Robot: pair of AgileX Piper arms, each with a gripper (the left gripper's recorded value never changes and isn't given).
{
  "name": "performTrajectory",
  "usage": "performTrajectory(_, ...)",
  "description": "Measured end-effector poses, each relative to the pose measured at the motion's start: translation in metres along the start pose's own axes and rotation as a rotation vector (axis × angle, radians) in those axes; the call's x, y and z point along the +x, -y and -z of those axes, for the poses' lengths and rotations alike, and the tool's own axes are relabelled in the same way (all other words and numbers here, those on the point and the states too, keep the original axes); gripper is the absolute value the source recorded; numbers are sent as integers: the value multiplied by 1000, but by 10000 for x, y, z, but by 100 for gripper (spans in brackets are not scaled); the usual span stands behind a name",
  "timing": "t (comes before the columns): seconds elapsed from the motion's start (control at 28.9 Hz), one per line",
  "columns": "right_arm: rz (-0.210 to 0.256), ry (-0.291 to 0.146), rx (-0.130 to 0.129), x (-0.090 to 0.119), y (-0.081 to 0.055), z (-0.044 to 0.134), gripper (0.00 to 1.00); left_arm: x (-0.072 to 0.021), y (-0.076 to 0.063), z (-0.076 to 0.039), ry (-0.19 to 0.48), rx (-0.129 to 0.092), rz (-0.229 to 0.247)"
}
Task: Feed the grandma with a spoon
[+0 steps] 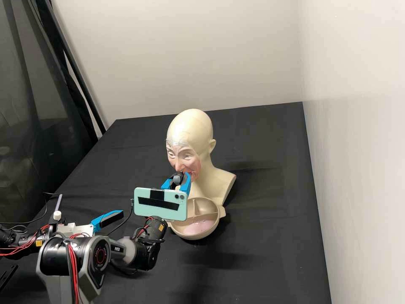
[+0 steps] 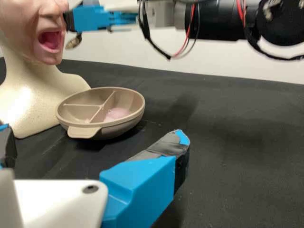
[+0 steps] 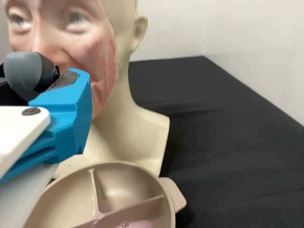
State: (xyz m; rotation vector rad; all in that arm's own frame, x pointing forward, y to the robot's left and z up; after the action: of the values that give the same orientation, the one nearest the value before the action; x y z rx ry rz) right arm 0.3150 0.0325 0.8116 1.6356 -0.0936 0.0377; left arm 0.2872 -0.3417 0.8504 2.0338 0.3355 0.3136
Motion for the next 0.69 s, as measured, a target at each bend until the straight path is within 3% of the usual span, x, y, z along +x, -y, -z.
performTrajectory(0.52, -32, -39, 11, -33, -99, 126, 0, 12, 5, 2, 0, 0, 1)
performTrajectory(0.69, -9, -29, 21, -38, -45, 148, 0, 12, 5, 2, 0, 0, 1)
